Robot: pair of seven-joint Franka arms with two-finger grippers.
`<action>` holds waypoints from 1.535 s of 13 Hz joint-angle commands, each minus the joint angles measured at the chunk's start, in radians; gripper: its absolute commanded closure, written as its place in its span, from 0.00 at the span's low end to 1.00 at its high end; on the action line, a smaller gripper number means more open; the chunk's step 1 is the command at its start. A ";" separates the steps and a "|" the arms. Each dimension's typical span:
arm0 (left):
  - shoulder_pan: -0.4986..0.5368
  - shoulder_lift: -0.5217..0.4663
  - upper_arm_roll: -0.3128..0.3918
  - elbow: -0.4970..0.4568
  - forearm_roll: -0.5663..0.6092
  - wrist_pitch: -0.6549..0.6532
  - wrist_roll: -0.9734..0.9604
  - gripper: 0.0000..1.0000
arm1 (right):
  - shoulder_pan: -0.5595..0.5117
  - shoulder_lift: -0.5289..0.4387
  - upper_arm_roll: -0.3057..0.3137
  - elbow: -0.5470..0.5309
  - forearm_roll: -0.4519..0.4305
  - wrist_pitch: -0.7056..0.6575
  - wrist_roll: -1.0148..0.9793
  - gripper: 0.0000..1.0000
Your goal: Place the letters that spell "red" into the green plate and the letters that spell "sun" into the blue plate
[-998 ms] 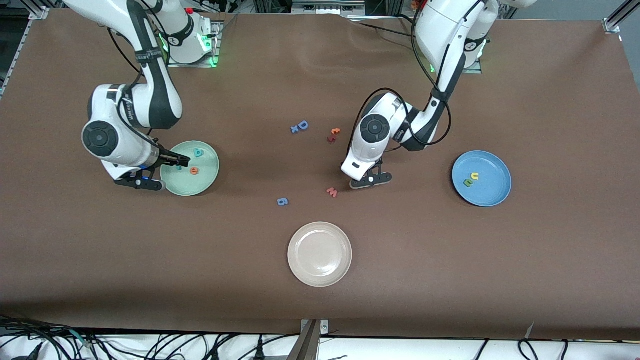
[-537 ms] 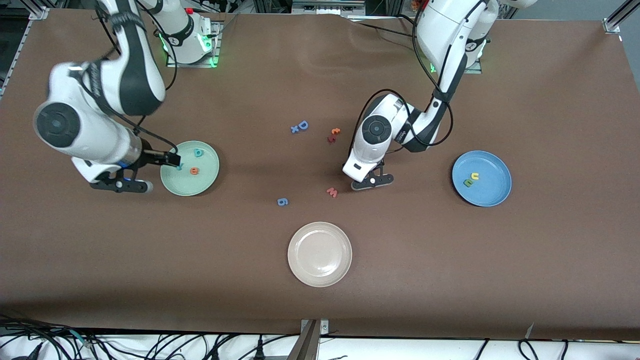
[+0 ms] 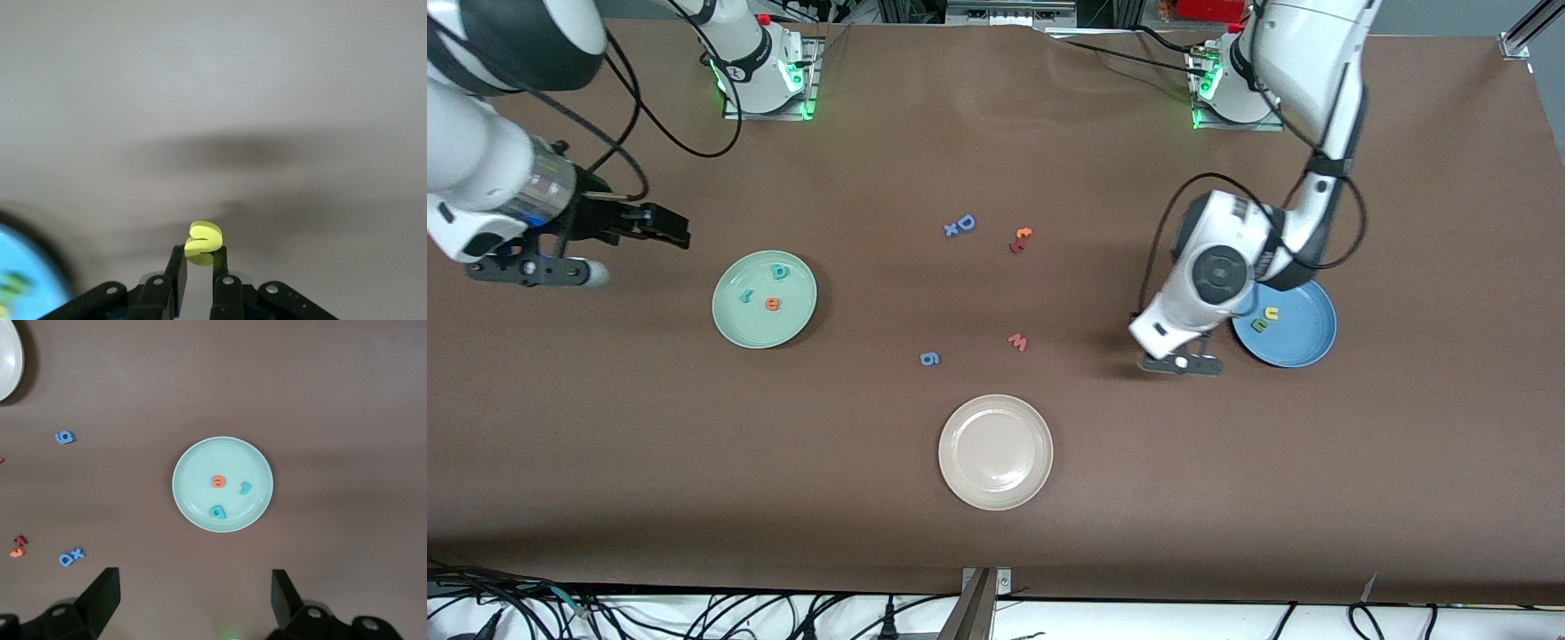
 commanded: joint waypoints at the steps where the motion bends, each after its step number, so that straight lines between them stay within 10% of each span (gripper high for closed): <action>1: 0.035 -0.036 0.092 -0.035 0.006 -0.014 0.313 0.83 | -0.186 -0.057 0.201 -0.013 -0.091 0.086 -0.025 0.00; 6: 0.095 -0.039 0.186 -0.093 -0.039 -0.035 0.736 0.84 | -0.296 -0.159 0.253 -0.142 -0.110 0.108 -0.176 0.00; 14: 0.108 -0.007 0.186 -0.197 -0.128 -0.032 0.784 0.83 | -0.343 -0.157 0.248 -0.142 -0.070 0.109 -0.253 0.00; 17: 0.108 -0.004 0.186 -0.191 -0.128 -0.032 0.784 0.07 | -0.353 -0.160 0.248 -0.150 -0.070 0.116 -0.253 0.00; 20: 0.108 -0.021 0.187 -0.167 -0.126 -0.036 0.785 0.00 | -0.353 -0.110 0.246 -0.108 -0.061 0.136 -0.265 0.00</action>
